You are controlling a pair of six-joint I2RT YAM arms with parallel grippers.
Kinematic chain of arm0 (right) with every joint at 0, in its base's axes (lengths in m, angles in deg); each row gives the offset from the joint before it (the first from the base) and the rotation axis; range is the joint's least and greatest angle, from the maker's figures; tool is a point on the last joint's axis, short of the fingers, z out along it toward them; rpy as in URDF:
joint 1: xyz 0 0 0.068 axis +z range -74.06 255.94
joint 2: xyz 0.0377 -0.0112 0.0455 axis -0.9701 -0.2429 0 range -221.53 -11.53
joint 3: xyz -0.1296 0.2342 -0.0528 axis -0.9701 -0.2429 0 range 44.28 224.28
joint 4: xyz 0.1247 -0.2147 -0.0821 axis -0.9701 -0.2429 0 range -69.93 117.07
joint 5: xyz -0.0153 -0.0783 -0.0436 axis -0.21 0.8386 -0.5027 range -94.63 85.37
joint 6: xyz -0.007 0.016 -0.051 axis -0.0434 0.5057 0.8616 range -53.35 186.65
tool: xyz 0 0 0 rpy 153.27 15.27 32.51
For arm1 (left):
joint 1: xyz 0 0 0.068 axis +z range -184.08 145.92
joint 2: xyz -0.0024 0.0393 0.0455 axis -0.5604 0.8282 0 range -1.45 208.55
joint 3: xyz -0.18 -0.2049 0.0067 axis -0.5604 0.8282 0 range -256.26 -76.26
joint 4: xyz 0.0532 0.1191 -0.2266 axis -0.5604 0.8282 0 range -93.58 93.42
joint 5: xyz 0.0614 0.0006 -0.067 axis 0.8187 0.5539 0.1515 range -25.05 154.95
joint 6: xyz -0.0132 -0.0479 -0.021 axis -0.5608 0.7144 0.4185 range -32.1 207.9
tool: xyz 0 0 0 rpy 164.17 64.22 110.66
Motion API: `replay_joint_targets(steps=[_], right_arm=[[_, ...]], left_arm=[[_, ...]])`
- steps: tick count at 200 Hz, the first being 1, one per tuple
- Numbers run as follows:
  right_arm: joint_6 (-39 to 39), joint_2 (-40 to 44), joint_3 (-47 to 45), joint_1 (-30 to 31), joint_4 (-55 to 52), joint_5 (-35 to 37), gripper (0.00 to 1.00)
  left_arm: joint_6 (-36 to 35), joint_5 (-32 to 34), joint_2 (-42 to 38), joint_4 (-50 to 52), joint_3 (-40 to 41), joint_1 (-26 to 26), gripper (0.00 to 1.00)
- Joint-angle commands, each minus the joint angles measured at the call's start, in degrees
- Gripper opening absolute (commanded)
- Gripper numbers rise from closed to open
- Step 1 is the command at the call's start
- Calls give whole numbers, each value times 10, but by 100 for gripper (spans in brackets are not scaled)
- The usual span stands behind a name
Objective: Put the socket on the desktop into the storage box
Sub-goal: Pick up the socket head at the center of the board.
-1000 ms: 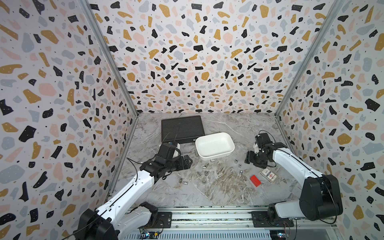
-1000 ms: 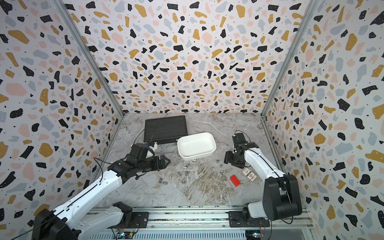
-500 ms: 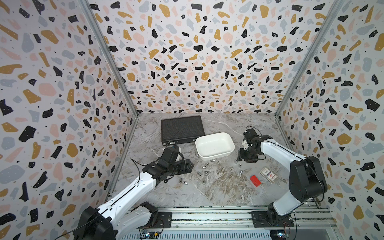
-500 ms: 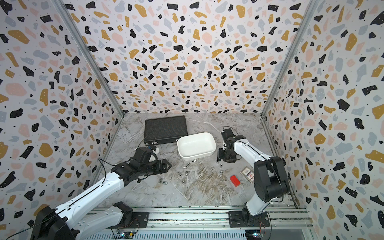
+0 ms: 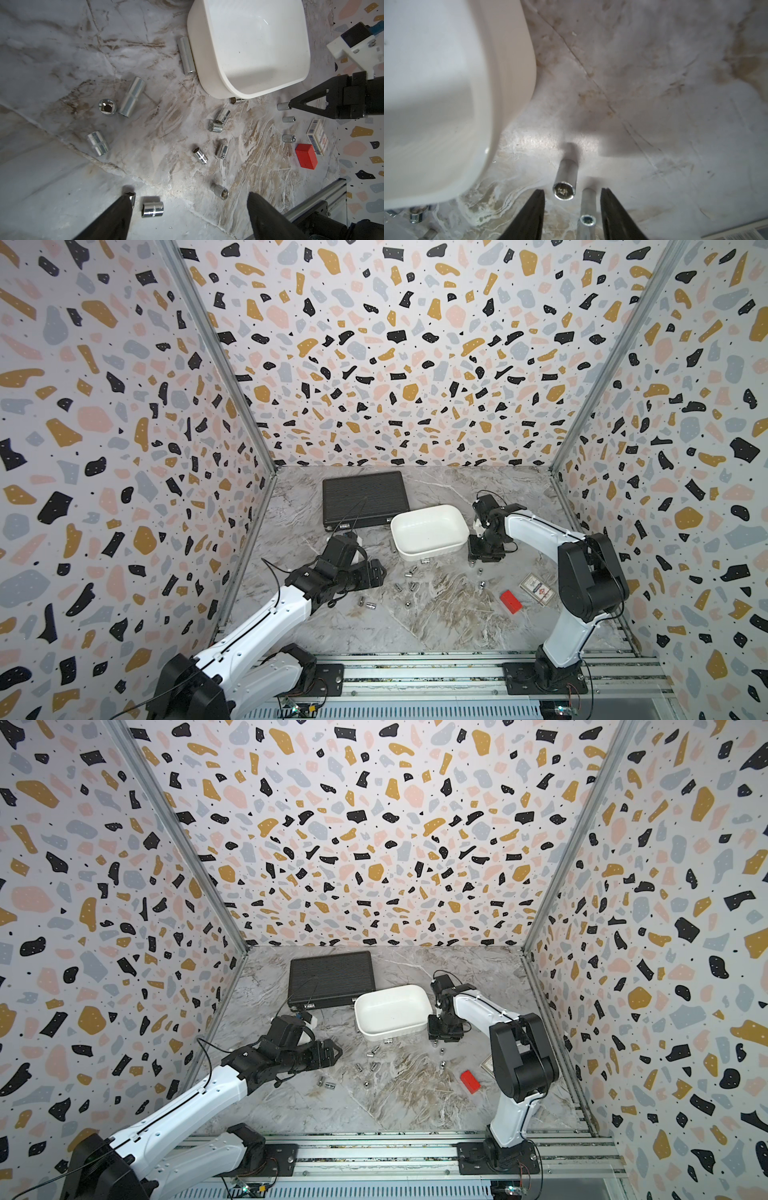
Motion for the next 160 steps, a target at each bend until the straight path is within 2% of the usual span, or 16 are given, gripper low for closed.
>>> replay_joint_targets(steps=[1, 47, 124, 160], right_arm=[[3, -4, 17, 6, -23, 12, 46], [3, -19, 19, 10, -19, 13, 41], [4, -16, 16, 12, -19, 13, 21], [5, 18, 17, 12, -31, 11, 21]], left_arm=[[1, 9, -11, -11, 10, -2, 90], [6, 9, -15, -13, 17, -2, 90], [9, 13, -20, -14, 24, -2, 90], [10, 15, -16, -16, 21, -2, 90]])
